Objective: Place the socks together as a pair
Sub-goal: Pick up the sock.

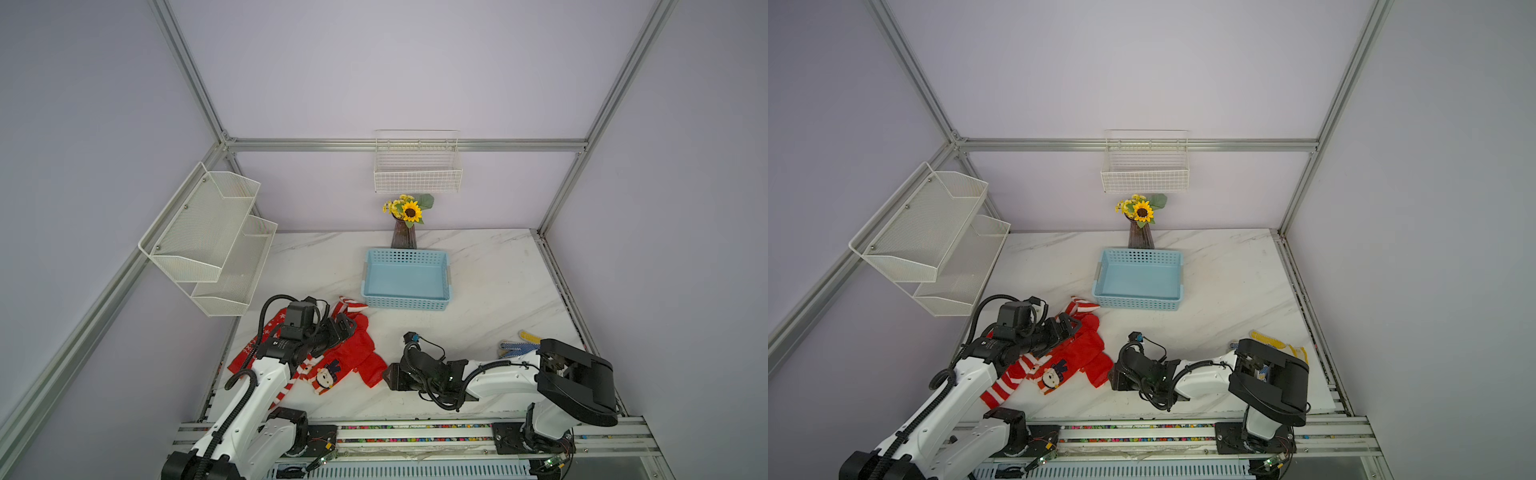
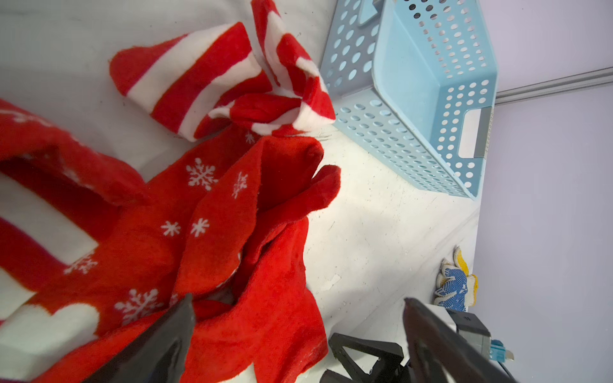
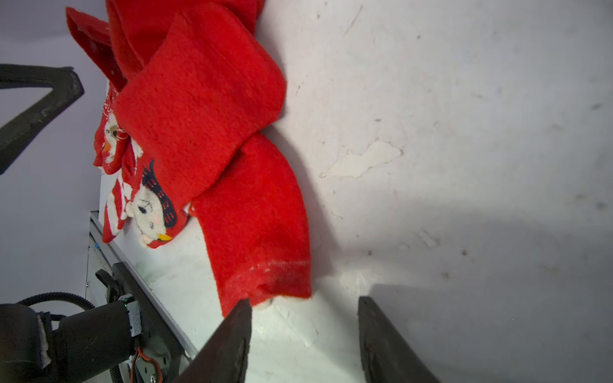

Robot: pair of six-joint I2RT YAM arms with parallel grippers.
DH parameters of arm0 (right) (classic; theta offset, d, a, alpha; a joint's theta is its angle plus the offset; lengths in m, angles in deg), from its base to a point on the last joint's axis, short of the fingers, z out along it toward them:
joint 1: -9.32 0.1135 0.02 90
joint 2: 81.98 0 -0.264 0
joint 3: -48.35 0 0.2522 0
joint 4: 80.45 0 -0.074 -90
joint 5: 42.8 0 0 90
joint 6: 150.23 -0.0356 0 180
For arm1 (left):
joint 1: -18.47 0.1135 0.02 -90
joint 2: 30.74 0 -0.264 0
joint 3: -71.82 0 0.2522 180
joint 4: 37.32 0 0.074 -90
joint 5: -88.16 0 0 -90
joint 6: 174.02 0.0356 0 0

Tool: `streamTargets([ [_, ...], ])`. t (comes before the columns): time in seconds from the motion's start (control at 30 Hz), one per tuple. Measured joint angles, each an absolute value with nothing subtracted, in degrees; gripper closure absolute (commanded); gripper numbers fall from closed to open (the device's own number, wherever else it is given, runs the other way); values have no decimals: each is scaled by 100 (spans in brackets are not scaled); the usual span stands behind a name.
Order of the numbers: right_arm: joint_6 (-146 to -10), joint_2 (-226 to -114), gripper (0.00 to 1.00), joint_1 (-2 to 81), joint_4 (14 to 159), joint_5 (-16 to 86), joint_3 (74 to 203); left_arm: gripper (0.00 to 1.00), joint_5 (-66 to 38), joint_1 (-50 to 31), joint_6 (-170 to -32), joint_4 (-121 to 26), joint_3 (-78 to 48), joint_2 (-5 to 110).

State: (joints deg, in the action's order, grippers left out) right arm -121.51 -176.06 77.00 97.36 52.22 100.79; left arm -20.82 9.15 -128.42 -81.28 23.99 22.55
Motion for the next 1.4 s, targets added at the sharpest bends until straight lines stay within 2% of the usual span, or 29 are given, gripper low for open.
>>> streamTargets([
  [0.1, -12172, -17753, 51, 7719, 10016, 5159, 10090, 3, -2060, 888, -12844, -8207, 2399, 2249],
  [0.23, -12205, -17939, 62, 7733, 10212, 5097, 10162, 2, -2019, 856, -12844, -8231, 2399, 2231],
  [0.47, -12192, -17980, 99, 7752, 10011, 5198, 10256, 2, -1938, 818, -12842, -8253, 2399, 2216],
  [0.5, -12188, -17973, 100, 7754, 9919, 5220, 10313, 2, -1936, 816, -12842, -8253, 2399, 2216],
  [1.03, -11543, -16822, 100, 7757, 8820, 5565, 11889, 4, -1479, 744, -12954, -8349, 2257, 2430],
  [1.4, -11344, -15744, 100, 7435, 7989, 5718, 12085, 4, -1173, 696, -13015, -8355, 1866, 2459],
])
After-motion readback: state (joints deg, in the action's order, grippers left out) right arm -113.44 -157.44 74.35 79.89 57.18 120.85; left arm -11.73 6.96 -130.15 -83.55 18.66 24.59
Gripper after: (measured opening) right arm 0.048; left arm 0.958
